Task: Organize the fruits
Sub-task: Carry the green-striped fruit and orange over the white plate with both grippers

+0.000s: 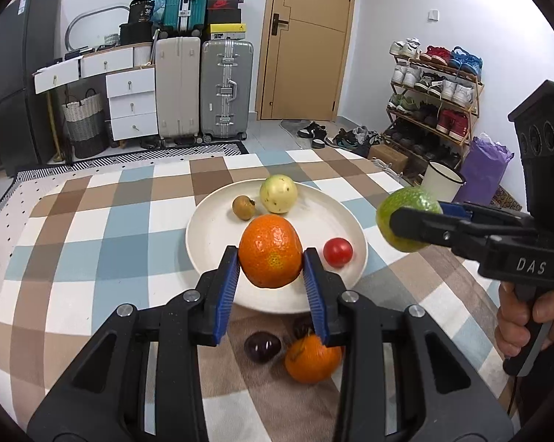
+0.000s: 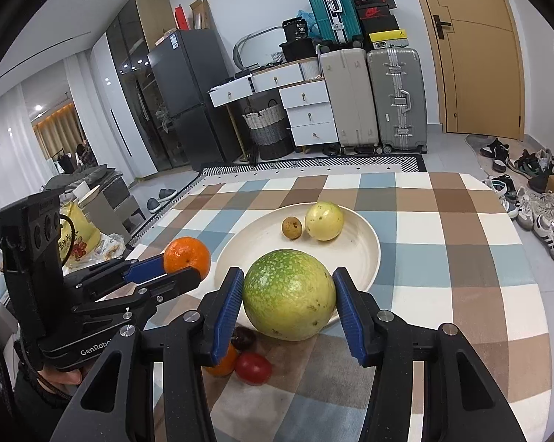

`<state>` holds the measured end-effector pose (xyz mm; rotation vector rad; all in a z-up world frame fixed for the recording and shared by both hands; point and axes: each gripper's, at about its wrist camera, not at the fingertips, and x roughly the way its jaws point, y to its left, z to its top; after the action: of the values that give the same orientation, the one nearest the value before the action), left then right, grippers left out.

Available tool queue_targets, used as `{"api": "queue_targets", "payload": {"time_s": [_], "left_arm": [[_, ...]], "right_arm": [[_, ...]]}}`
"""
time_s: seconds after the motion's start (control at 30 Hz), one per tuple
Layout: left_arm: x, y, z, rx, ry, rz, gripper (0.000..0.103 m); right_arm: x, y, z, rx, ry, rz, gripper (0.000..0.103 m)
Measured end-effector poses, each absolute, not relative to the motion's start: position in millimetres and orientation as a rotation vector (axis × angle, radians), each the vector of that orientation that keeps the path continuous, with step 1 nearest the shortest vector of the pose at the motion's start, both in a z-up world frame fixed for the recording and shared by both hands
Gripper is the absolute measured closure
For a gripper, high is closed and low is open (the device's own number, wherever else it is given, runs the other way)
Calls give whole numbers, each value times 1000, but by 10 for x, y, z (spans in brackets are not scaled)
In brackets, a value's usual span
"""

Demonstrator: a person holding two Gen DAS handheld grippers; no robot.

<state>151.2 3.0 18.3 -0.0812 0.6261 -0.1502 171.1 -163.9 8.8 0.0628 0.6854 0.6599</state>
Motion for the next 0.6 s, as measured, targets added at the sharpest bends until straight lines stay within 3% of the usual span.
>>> {"api": "queue_targets", "payload": {"time_s": [0.6], "left_arm": [[2117, 114, -179, -111, 674, -151, 71]], "right_arm": [[2306, -1360, -242, 48, 779, 613, 53]]}}
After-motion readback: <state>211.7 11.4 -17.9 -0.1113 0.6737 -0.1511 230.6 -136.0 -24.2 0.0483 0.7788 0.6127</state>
